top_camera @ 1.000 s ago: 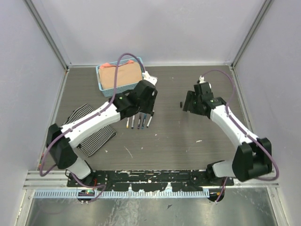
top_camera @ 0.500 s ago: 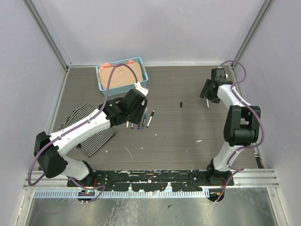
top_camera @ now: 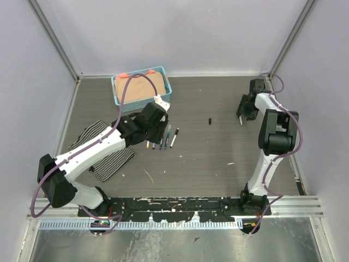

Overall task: Insert the pens into the pen caps
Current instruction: Pick up the pen from the center of the board, then place the pen at the center of the board, then pick up the pen from the center of the board.

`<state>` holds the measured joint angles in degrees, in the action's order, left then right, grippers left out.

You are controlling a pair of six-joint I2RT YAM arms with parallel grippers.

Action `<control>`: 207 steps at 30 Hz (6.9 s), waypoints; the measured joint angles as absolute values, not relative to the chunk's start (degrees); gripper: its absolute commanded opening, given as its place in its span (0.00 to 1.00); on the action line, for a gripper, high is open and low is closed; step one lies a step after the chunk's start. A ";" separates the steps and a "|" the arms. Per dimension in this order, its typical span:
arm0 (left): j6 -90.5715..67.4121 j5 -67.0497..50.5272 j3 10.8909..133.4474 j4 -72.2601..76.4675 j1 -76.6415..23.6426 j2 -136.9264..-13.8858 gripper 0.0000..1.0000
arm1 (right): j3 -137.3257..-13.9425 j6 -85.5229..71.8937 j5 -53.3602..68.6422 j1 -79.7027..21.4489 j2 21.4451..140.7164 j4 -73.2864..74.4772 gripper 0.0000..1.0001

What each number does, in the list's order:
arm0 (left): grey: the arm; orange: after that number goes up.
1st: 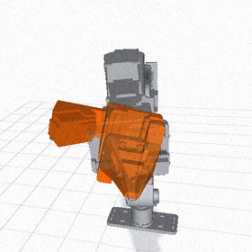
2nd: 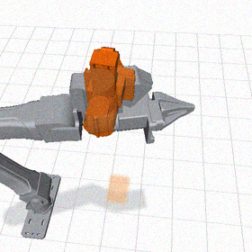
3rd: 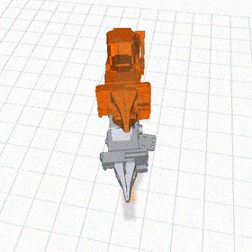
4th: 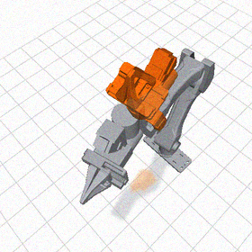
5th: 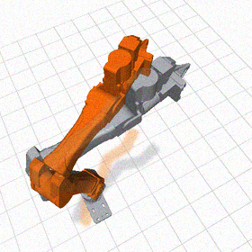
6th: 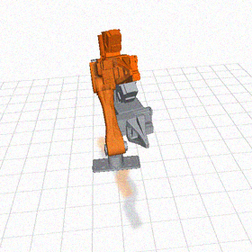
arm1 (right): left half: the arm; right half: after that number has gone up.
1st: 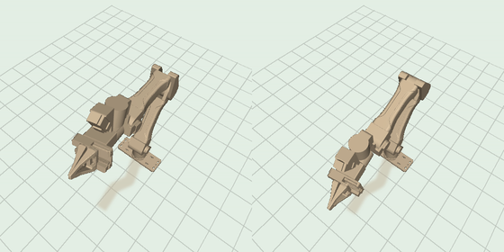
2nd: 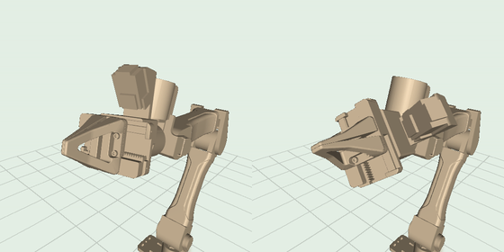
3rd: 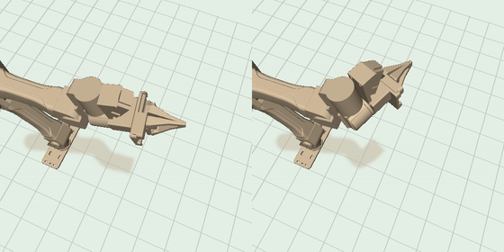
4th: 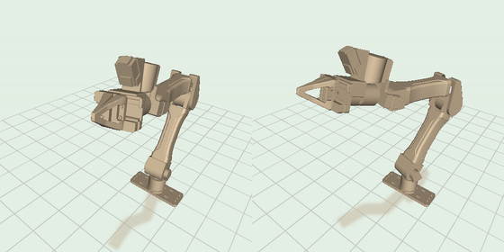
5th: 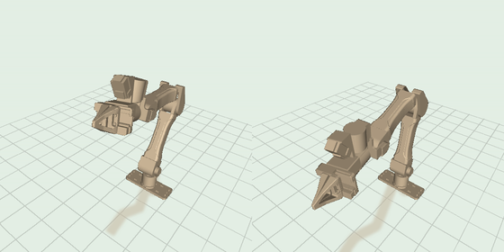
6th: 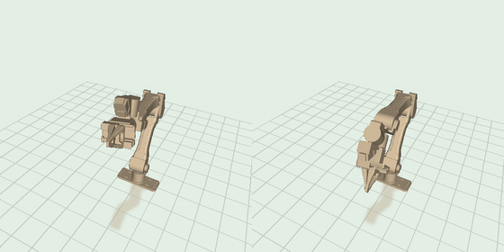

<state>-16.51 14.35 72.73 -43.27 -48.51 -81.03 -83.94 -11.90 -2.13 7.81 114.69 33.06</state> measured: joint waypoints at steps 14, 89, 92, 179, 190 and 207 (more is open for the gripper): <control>-16.47 13.41 72.73 -43.40 -48.05 -81.03 0.47 | -86.37 -10.50 -1.28 7.62 117.30 35.62 0.38; -15.84 26.83 66.63 -43.66 -47.13 -53.32 0.62 | -53.98 -8.21 -3.40 -63.92 94.61 27.51 0.48; -15.35 26.35 66.63 -43.64 -47.13 -54.00 0.63 | -51.94 -9.41 -4.12 -63.99 92.68 27.57 0.50; 3.27 -1.21 59.88 -29.26 -66.13 -99.22 0.00 | -53.54 -33.28 9.89 -11.55 22.72 38.24 0.60; -6.35 2.96 58.15 -24.69 -66.15 -81.45 0.00 | -53.71 -34.68 4.47 -11.55 22.17 37.01 0.60; -17.85 4.43 60.07 -24.80 -66.15 -72.64 0.00 | -41.43 -46.19 15.94 -11.55 26.04 24.99 0.61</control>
<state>-17.85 4.43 60.07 -24.80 -66.15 -72.64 -41.43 -46.19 15.94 -11.55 26.04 24.99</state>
